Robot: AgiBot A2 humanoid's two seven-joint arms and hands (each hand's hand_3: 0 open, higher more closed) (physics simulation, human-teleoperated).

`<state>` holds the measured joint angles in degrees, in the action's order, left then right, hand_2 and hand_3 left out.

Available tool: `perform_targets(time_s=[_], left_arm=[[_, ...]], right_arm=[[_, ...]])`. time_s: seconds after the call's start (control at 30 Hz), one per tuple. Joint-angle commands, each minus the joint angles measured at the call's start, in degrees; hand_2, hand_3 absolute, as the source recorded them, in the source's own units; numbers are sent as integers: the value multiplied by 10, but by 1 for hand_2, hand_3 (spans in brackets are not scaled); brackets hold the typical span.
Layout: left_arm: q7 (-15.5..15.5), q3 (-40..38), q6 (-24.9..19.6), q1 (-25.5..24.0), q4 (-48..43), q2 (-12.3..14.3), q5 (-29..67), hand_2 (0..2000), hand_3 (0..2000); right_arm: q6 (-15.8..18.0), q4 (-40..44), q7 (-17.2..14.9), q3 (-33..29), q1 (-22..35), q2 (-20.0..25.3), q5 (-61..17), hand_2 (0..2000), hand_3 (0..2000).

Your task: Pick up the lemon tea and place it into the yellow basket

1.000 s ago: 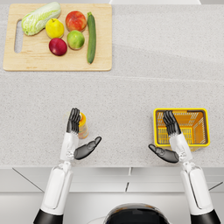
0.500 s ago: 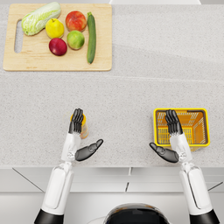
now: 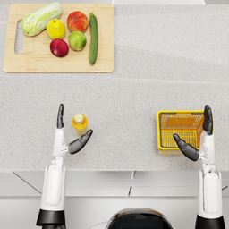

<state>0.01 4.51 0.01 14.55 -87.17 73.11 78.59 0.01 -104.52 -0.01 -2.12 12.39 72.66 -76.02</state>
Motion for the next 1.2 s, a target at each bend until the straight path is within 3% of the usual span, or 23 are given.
perform_targets(time_s=[0.03, 0.37, 0.57, 0.6, 0.63, 0.77, 0.87, 1.03, 1.2], left_arm=[[0, 26, 0, 23, 102, 7, 1, 0, 0], [0, 56, 0, 126, 354, 50, 4, 0, 0], [0, 68, 0, 156, 421, 67, 4, 0, 0], [0, 65, 0, 158, 422, 68, 4, 1361, 327], [0, 61, -1, 162, 434, 71, 4, 2000, 653], [-2, 58, -11, 166, 432, 74, 5, 2000, 1960], [-5, 68, -21, 159, 408, 76, 5, 2000, 2000], [0, 81, -48, 115, 156, 71, 5, 2000, 2000], [1, 116, -49, 128, 7, 87, 5, 2000, 2000]], right_arm=[[0, 1, 0, 6, 8, 2, -1, 0, 0], [0, 8, 0, 52, 9, 14, -4, 0, 0], [0, 14, 0, 58, 7, 20, -4, 0, 0], [0, 14, 0, 62, 6, 21, -4, 0, 0], [0, 15, 0, 64, 6, 22, -4, 0, 0], [0, 14, 0, 64, 1, 26, -4, 0, 0], [0, 10, 0, 70, 1, 29, -4, 0, 0], [0, 17, 0, 152, 26, 48, -4, 0, 0], [0, 43, 0, 207, 38, 64, -4, 0, 0]])
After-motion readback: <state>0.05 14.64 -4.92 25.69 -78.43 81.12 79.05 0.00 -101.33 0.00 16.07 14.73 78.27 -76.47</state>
